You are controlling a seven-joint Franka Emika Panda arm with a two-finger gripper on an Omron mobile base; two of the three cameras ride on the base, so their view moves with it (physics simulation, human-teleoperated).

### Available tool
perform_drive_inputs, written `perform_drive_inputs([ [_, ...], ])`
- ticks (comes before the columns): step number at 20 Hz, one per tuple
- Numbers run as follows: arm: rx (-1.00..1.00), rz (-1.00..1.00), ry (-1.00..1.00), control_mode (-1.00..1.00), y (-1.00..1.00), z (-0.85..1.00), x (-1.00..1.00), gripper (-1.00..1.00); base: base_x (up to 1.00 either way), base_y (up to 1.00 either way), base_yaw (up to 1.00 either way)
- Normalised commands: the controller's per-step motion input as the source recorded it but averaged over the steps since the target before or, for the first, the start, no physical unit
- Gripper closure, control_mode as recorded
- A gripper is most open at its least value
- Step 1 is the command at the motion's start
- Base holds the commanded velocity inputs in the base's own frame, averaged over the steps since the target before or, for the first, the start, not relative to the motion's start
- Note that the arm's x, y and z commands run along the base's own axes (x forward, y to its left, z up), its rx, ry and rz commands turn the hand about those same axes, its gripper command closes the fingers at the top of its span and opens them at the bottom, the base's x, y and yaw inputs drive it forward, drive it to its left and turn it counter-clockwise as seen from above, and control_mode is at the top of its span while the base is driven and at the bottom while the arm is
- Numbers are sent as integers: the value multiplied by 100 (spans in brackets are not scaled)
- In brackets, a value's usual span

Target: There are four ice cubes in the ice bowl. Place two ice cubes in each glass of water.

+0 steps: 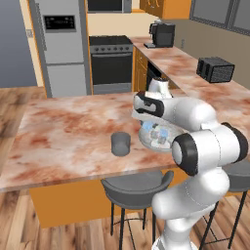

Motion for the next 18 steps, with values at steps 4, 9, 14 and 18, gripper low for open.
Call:
perform_drive_inputs([
  [4,-11,0,3,-100,100,12,20,100,0,0,0],
  [9,-1,0,7,-100,68,-17,17,100,0,0,0],
  [14,0,0,4,-100,28,-39,30,100,0,0,0],
  [18,0,0,1,-100,24,-40,42,100,0,0,0],
])
